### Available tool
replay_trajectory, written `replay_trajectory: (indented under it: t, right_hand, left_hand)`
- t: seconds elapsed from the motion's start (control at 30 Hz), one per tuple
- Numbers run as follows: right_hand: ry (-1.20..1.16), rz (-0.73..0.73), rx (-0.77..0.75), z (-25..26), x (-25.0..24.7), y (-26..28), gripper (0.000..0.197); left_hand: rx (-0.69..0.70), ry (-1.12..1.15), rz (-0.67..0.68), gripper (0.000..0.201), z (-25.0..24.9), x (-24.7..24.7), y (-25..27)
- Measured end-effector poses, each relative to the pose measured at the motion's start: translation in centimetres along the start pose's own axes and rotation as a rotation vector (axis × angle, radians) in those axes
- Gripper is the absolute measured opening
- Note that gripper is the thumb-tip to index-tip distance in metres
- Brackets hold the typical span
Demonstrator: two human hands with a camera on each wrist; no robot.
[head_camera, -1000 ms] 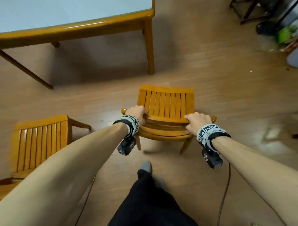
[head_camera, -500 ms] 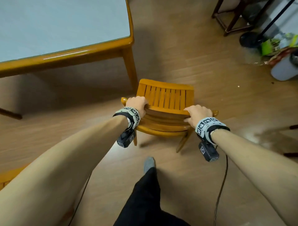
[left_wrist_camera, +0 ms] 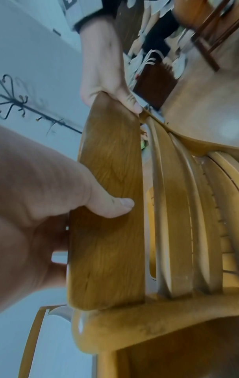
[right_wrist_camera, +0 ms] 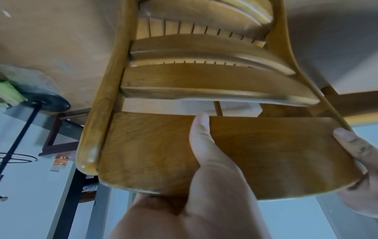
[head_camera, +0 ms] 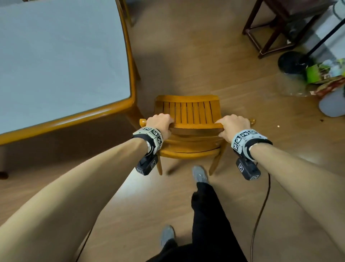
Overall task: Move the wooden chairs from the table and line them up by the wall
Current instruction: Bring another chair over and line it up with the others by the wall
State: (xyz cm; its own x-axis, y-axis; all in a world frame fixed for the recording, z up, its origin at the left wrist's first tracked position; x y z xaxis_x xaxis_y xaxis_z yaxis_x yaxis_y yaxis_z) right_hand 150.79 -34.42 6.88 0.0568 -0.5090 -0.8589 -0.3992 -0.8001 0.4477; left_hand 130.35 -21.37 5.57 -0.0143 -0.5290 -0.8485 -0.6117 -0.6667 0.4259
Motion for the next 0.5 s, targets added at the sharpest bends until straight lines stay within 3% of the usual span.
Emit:
replay_trajectory:
  t: [0.2,0.37,0.5]
  right_hand:
    - [0.0,-0.06,-0.057,-5.2,-7.6,-14.3,0.046]
    - [0.065,-0.06,-0.126,-6.6,-11.3,-23.6,0.017]
    - [0.092,-0.055,-0.182,-6.2,-13.0,-30.9,0.019]
  left_hand:
    - [-0.096,0.044,-0.051,0.018,-2.0,-7.7,-12.1]
    - [-0.17,0.041,-0.005,0.009,-1.1,-11.0,-19.9]
    - [-0.208,0.059,0.035,0.011,1.2,-12.9,-26.3]
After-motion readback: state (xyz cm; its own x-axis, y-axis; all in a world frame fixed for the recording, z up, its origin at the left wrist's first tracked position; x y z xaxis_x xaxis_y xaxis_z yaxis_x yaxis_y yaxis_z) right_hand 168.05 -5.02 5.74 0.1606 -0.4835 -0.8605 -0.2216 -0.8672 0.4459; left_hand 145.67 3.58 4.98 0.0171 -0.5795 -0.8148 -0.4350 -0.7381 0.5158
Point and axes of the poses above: each hand's wrist, its own y-axis away from the middle knuckle, its own x-axis out of the palm, z = x × y, the point moved 4 cm from there along -y, towards the middle knuckle, and after that the axes turned 12 degrees about y, right-handed, at the moved point
